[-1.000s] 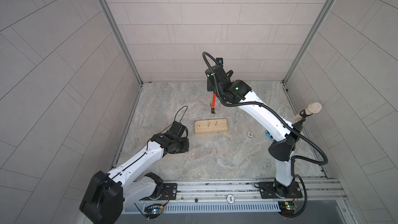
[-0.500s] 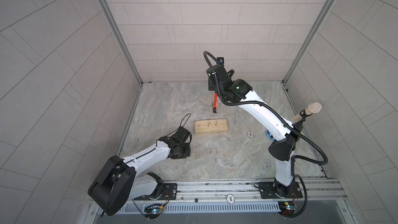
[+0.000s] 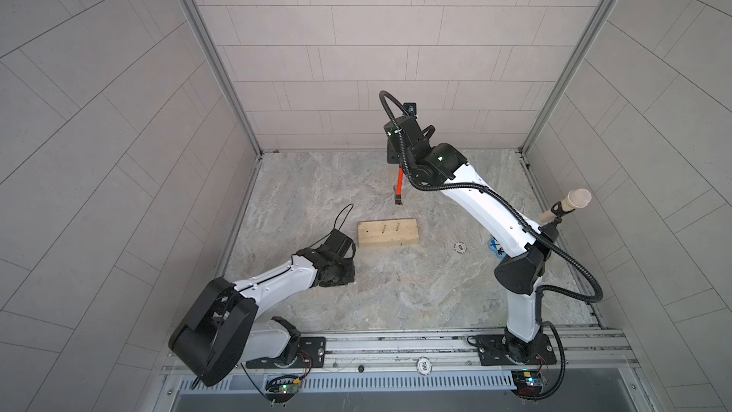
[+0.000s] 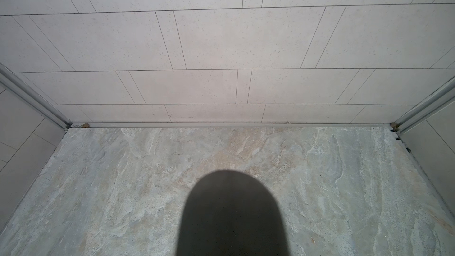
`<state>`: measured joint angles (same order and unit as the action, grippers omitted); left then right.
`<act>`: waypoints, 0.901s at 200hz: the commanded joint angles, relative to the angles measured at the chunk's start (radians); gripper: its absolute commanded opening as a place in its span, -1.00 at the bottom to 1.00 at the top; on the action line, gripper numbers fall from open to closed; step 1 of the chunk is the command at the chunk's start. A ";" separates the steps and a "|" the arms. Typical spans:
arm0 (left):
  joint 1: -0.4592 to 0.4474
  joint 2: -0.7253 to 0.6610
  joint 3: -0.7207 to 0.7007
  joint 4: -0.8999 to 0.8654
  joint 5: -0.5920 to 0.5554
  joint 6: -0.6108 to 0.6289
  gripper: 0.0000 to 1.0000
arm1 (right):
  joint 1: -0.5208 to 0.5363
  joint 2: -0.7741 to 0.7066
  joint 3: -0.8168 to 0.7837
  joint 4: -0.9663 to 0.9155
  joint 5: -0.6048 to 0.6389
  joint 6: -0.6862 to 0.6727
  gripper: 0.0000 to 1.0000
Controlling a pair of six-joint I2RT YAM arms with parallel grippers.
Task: Use a claw hammer to pull out a nail
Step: Place the nail at the center of the board.
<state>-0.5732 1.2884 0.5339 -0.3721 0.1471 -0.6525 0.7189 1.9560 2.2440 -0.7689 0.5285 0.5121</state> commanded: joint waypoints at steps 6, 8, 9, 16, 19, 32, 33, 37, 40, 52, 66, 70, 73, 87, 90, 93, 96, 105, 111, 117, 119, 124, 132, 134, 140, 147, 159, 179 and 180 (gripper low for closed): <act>-0.019 0.023 -0.018 -0.081 -0.033 -0.013 -0.94 | -0.003 -0.011 0.058 0.048 0.025 -0.006 -1.00; -0.020 0.024 -0.017 -0.083 -0.033 -0.013 -0.95 | -0.003 -0.012 0.058 0.049 0.025 -0.006 -1.00; -0.020 0.023 -0.017 -0.084 -0.033 -0.013 -0.94 | -0.003 -0.012 0.058 0.048 0.025 -0.005 -1.00; -0.024 0.024 -0.016 -0.089 -0.036 -0.015 -0.94 | -0.002 -0.011 0.058 0.049 0.022 -0.002 -1.00; -0.025 0.025 -0.016 -0.091 -0.037 -0.015 -0.94 | -0.002 -0.011 0.056 0.048 0.022 0.000 -1.00; -0.029 0.025 -0.017 -0.099 -0.038 -0.018 -0.94 | -0.002 -0.007 0.057 0.045 0.021 0.004 -1.00; -0.031 0.024 -0.017 -0.100 -0.038 -0.018 -0.94 | -0.002 -0.007 0.057 0.044 0.021 0.005 -1.00; -0.031 0.023 -0.018 -0.103 -0.039 -0.020 -0.94 | -0.002 -0.008 0.057 0.043 0.021 0.007 -1.00; -0.033 0.021 -0.018 -0.107 -0.040 -0.022 -0.94 | -0.003 -0.007 0.057 0.043 0.021 0.009 -1.00; -0.035 0.017 -0.022 -0.121 -0.047 -0.029 -0.94 | -0.002 -0.007 0.055 0.037 0.021 0.015 -1.00; -0.042 0.008 -0.029 -0.132 -0.044 -0.038 -0.94 | -0.003 -0.007 0.054 0.030 0.021 0.027 -1.00; -0.044 0.006 -0.031 -0.135 -0.044 -0.040 -0.95 | -0.003 -0.008 0.054 0.027 0.021 0.030 -1.00; -0.045 0.002 -0.032 -0.138 -0.044 -0.042 -0.95 | -0.003 -0.007 0.055 0.024 0.021 0.032 -1.00; -0.049 -0.010 -0.040 -0.153 -0.041 -0.048 -0.94 | -0.003 -0.007 0.054 0.016 0.021 0.041 -1.00; -0.050 -0.015 -0.041 -0.156 -0.041 -0.048 -0.94 | -0.003 -0.007 0.054 0.013 0.021 0.042 -1.00; -0.050 -0.017 -0.044 -0.157 -0.040 -0.050 -0.94 | -0.003 -0.007 0.054 0.011 0.020 0.045 -1.00; -0.051 -0.020 -0.044 -0.159 -0.040 -0.050 -0.93 | -0.002 -0.008 0.054 0.008 0.021 0.046 -1.00; -0.051 -0.029 -0.051 -0.160 -0.033 -0.053 -0.92 | -0.003 -0.009 0.052 0.000 0.022 0.049 -1.00; -0.051 -0.034 -0.052 -0.162 -0.029 -0.053 -0.92 | -0.003 -0.011 0.052 -0.002 0.022 0.049 -1.00; -0.052 -0.036 -0.053 -0.166 -0.029 -0.053 -0.91 | -0.002 -0.011 0.051 -0.005 0.023 0.049 -1.00; -0.051 -0.037 -0.053 -0.167 -0.029 -0.053 -0.91 | -0.002 -0.010 0.051 -0.006 0.024 0.049 -1.00; -0.051 -0.039 -0.053 -0.170 -0.027 -0.052 -0.90 | -0.002 -0.012 0.051 -0.008 0.024 0.049 -1.00; -0.051 -0.037 -0.051 -0.169 -0.025 -0.048 -0.89 | -0.003 -0.013 0.049 -0.011 0.027 0.049 -1.00; -0.051 -0.036 -0.050 -0.169 -0.024 -0.046 -0.89 | -0.002 -0.014 0.049 -0.011 0.028 0.050 -1.00; -0.052 -0.033 -0.047 -0.171 -0.023 -0.045 -0.88 | -0.002 -0.015 0.048 -0.012 0.031 0.049 -1.00; -0.053 -0.027 -0.043 -0.173 -0.023 -0.041 -0.87 | -0.002 -0.015 0.046 -0.011 0.032 0.049 -1.00; -0.053 -0.016 -0.039 -0.176 -0.023 -0.039 -0.85 | -0.003 -0.013 0.046 -0.007 0.033 0.049 -1.00; -0.053 -0.011 -0.035 -0.181 -0.026 -0.039 -0.79 | -0.003 -0.009 0.046 0.001 0.030 0.049 -1.00; -0.053 -0.011 -0.035 -0.181 -0.026 -0.039 -0.78 | -0.003 -0.009 0.046 0.001 0.031 0.049 -1.00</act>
<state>-0.6205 1.2457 0.5198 -0.4488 0.1272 -0.6918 0.7151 1.9579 2.2478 -0.8108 0.5247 0.5430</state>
